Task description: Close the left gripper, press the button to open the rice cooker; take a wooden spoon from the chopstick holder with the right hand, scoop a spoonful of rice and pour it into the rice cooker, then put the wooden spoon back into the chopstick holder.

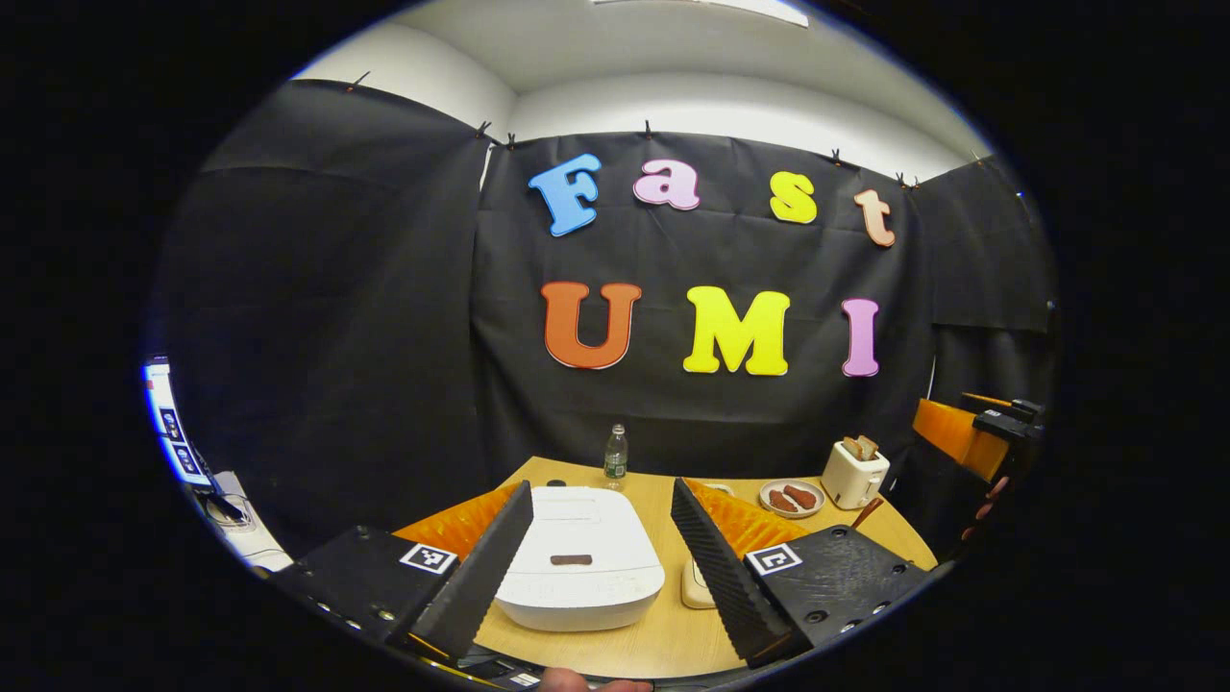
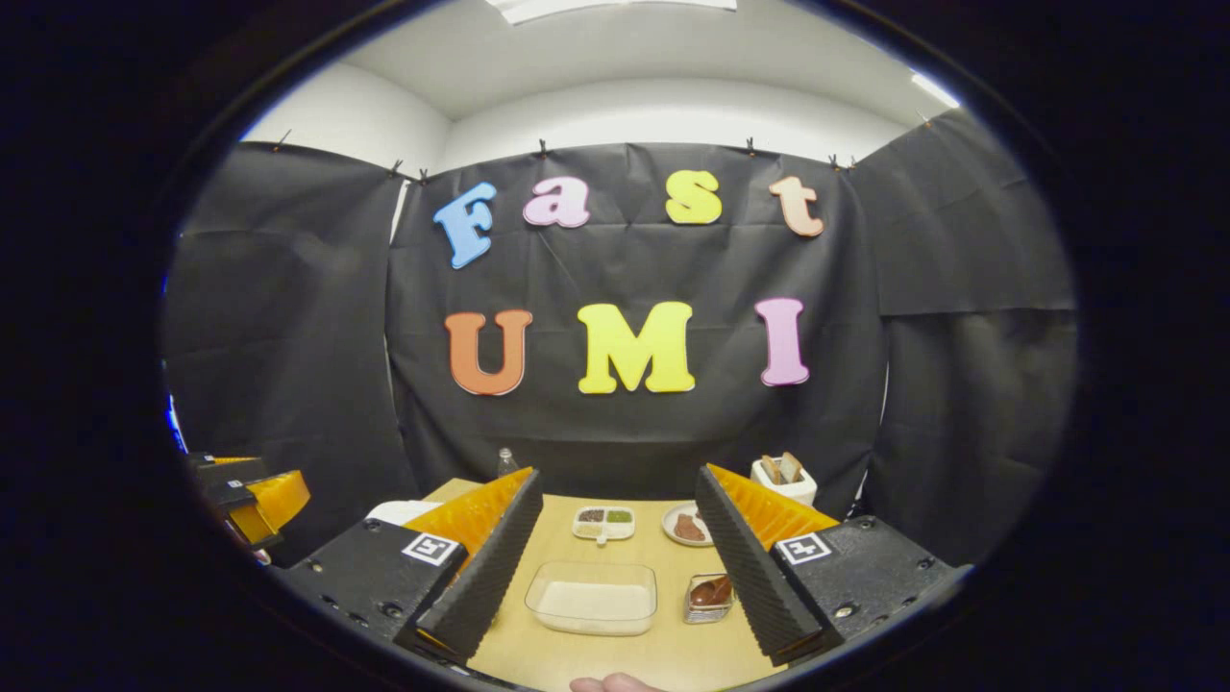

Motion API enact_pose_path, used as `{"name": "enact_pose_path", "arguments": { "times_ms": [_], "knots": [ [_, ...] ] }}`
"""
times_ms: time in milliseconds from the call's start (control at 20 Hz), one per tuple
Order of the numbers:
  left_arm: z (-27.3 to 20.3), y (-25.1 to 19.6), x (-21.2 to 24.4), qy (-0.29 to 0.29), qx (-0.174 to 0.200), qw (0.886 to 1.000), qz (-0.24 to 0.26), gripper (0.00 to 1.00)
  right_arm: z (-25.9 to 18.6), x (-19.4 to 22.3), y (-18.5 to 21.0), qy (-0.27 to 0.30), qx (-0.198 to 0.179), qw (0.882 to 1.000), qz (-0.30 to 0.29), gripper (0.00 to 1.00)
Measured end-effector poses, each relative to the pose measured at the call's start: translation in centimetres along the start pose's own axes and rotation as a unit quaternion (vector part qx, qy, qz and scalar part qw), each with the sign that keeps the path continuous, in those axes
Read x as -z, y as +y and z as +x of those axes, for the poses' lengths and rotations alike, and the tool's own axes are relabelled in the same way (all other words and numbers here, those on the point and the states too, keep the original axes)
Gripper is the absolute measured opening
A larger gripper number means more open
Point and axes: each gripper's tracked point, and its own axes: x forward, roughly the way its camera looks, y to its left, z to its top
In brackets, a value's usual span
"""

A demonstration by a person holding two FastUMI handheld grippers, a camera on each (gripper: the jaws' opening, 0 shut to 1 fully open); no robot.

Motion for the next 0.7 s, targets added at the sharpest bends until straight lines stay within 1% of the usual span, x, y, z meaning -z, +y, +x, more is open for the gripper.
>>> {"name": "enact_pose_path", "arguments": {
  "times_ms": [200, 250, 300, 350, 400, 450, 500, 550, 600, 700],
  "knots": [
    [1.8, 0.1, 1.4, 0.034, 0.003, 0.999, -0.003, 0.94, 0.9, 0.8, -1.9, 0.007, 0.015, 1.0, 0.001, 1.0],
    [2.3, 0.1, 1.7, 0.045, 0.003, 0.999, -0.004, 0.92, 1.1, 1.0, -2.4, 0.008, 0.017, 1.0, 0.002, 1.0],
    [2.8, 0.1, 2.2, 0.055, 0.005, 0.998, -0.004, 0.76, 1.4, 1.2, -2.9, 0.01, 0.02, 1.0, 0.004, 1.0],
    [3.2, 0.3, 2.7, 0.068, 0.005, 0.998, -0.001, 0.7, 1.6, 1.4, -3.5, 0.011, 0.024, 1.0, 0.006, 1.0],
    [3.8, 0.5, 3.1, 0.079, 0.004, 0.997, 0.002, 0.57, 1.8, 1.4, -4.0, 0.012, 0.027, 1.0, 0.009, 1.0],
    [4.4, 0.8, 3.6, 0.093, 0.0, 0.996, 0.004, 0.5, 2.0, 1.5, -4.5, 0.012, 0.03, 0.999, 0.011, 1.0],
    [5.1, 1.3, 4.1, 0.105, -0.002, 0.994, 0.002, 0.39, 2.3, 1.6, -5.1, 0.012, 0.033, 0.999, 0.014, 1.0],
    [5.8, 1.6, 4.6, 0.118, -0.005, 0.993, -0.004, 0.34, 2.5, 1.6, -5.6, 0.013, 0.036, 0.999, 0.016, 1.0],
    [6.1, 1.8, 5.2, 0.132, -0.001, 0.991, -0.014, 0.16, 2.7, 1.8, -6.2, 0.014, 0.039, 0.999, 0.016, 1.0],
    [7.0, 1.5, 6.5, 0.164, 0.014, 0.986, -0.03, 0.02, 3.2, 2.4, -7.2, 0.019, 0.045, 0.999, 0.018, 1.0]
  ]
}}
